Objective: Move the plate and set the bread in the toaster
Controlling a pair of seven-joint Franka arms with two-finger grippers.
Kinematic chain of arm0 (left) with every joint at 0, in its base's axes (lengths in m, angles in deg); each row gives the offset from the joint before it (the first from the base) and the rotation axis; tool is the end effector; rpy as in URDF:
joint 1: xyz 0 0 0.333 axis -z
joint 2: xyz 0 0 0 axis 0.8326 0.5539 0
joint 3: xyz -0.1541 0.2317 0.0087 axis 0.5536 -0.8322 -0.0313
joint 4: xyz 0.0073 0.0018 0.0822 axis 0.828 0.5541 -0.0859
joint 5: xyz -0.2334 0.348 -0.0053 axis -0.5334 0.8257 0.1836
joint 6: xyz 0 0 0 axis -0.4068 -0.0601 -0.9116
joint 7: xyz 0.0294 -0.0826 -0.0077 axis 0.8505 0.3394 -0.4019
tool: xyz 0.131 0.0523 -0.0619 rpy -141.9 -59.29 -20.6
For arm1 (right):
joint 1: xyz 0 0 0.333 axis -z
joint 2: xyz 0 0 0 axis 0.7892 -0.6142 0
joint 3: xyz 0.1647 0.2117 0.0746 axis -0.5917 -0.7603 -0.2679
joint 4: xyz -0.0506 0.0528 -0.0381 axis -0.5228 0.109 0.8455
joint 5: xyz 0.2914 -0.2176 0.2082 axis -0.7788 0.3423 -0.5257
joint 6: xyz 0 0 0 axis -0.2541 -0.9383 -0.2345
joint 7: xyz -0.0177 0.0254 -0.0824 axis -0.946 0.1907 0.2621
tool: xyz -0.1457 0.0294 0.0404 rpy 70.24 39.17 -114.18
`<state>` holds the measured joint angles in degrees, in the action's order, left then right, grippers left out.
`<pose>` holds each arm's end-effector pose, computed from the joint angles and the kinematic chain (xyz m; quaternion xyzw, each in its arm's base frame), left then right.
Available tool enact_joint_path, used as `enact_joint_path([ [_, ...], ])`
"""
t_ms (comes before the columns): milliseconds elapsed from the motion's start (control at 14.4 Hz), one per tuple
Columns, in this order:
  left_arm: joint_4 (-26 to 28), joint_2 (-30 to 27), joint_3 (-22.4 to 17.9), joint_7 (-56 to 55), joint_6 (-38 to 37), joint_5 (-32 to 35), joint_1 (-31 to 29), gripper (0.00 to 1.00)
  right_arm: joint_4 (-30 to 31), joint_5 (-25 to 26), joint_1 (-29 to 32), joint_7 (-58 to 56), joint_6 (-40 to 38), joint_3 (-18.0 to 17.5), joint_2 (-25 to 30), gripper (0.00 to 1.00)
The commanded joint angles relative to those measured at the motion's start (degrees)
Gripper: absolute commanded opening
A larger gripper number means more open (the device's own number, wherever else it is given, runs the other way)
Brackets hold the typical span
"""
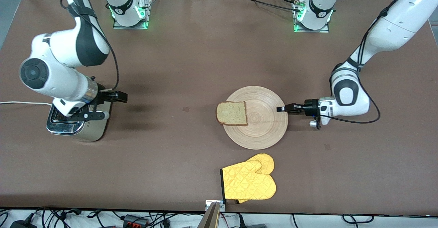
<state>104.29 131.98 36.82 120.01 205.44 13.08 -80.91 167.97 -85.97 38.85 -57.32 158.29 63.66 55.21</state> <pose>0.5550 -0.1646 0.0522 0.8511 0.0313 -0.0411 0.5225 0.6268 0.1336 0.2909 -0.9970 -0.0254 0.0680 0.0287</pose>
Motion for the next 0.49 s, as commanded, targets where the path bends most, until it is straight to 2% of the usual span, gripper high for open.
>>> enact_joint_path([
  [0,0.10,0.61,0.71,5.83,1.90,-7.95,2.56,0.01,-0.20,-2.46,-1.94,0.55,2.23,0.33,-1.84,1.00],
  [139,0.88,0.70,0.63,8.12,4.10,-11.93,4.59,0.01,-0.20,-2.72,-2.22,0.64,3.28,0.33,-2.37,1.00],
  [416,0.98,1.58,0.63,9.72,5.25,-12.47,5.21,0.02,-0.12,-2.81,-2.13,0.73,3.37,0.33,-3.69,1.00],
])
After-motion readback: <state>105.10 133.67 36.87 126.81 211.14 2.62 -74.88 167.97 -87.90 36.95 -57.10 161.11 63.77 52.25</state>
